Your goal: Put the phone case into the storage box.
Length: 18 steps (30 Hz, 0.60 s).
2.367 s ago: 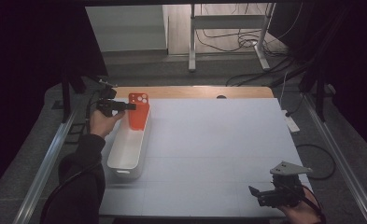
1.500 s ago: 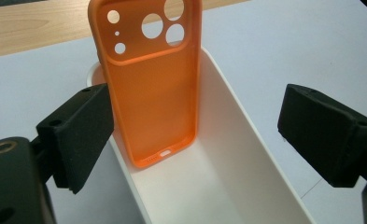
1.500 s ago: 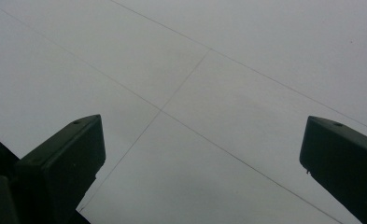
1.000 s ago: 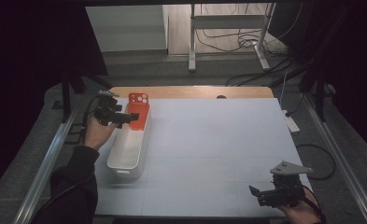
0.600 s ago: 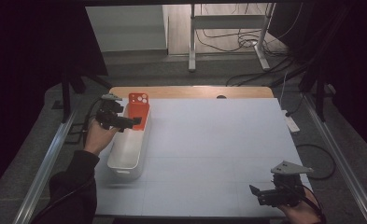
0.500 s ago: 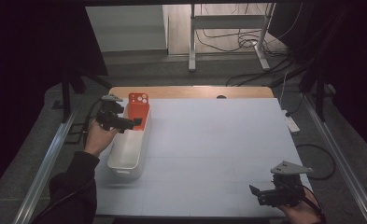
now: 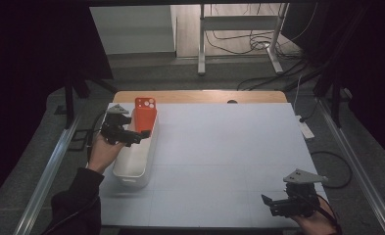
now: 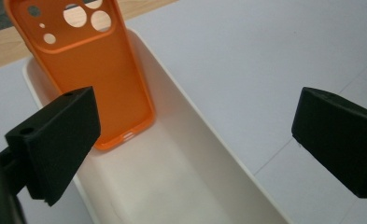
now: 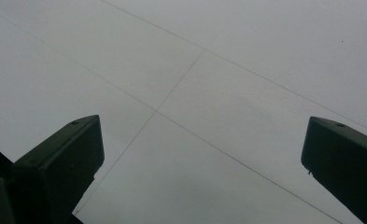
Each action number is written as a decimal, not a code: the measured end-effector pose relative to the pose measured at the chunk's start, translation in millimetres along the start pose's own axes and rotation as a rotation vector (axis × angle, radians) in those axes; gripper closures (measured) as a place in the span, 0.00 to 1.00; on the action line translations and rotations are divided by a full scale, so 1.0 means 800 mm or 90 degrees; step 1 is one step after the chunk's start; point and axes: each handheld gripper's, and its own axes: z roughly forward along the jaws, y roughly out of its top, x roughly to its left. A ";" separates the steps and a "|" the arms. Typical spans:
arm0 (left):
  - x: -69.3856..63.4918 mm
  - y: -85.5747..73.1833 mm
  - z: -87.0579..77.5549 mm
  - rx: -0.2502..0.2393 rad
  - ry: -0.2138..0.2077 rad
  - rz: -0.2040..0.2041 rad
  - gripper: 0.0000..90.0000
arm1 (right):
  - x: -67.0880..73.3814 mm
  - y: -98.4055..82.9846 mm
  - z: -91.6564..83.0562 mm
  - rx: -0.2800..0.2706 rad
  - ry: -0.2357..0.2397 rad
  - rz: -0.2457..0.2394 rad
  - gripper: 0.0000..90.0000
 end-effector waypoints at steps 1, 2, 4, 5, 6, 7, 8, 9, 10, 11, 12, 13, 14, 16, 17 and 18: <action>-0.002 -0.003 0.000 -0.003 0.000 0.001 0.02 | 0.000 0.000 0.000 0.000 0.000 0.000 0.00; -0.004 -0.005 0.000 -0.003 0.001 0.002 0.02 | 0.000 0.000 0.000 0.000 0.000 -0.001 0.00; -0.007 -0.008 -0.001 -0.001 0.004 0.006 0.02 | 0.000 0.000 0.000 0.000 0.000 -0.001 0.00; -0.009 -0.010 -0.001 -0.002 0.003 0.006 0.02 | 0.000 0.000 0.000 0.000 0.000 -0.001 0.00; -0.010 -0.011 -0.001 -0.003 0.003 0.007 0.02 | 0.000 0.000 0.000 0.000 0.000 -0.001 0.00; -0.012 -0.012 -0.002 -0.003 0.003 0.007 0.02 | 0.000 0.000 0.000 0.001 0.000 -0.001 0.00; -0.013 -0.014 -0.003 -0.004 0.003 0.009 0.02 | 0.000 0.000 0.000 0.000 0.000 -0.002 0.00; -0.015 -0.015 -0.003 -0.006 0.003 0.009 0.02 | 0.001 0.000 0.000 0.001 0.000 -0.002 0.00; -0.017 -0.017 -0.004 -0.005 0.001 0.012 0.02 | 0.001 0.000 0.000 0.001 0.000 -0.002 0.00; -0.018 -0.018 -0.004 -0.005 0.000 0.012 0.02 | 0.001 0.000 0.000 0.001 0.000 -0.003 0.00; -0.020 -0.019 -0.005 -0.006 -0.002 0.013 0.02 | 0.001 0.000 0.000 0.001 0.001 -0.003 0.00; -0.021 -0.021 -0.006 -0.007 -0.005 0.015 0.02 | 0.001 0.000 0.000 0.001 0.000 -0.004 0.00; -0.023 -0.023 -0.007 -0.009 -0.008 0.015 0.02 | 0.001 0.000 0.000 0.000 0.001 -0.004 0.00; -0.026 -0.026 -0.009 -0.013 -0.013 0.017 0.02 | 0.001 0.000 0.000 -0.001 0.002 -0.005 0.00; -0.028 -0.027 -0.010 -0.015 -0.015 0.018 0.02 | 0.001 0.000 0.000 -0.001 0.002 -0.005 0.00; -0.030 -0.029 -0.011 -0.017 -0.015 0.018 0.02 | 0.001 0.000 -0.001 0.000 0.002 -0.004 0.00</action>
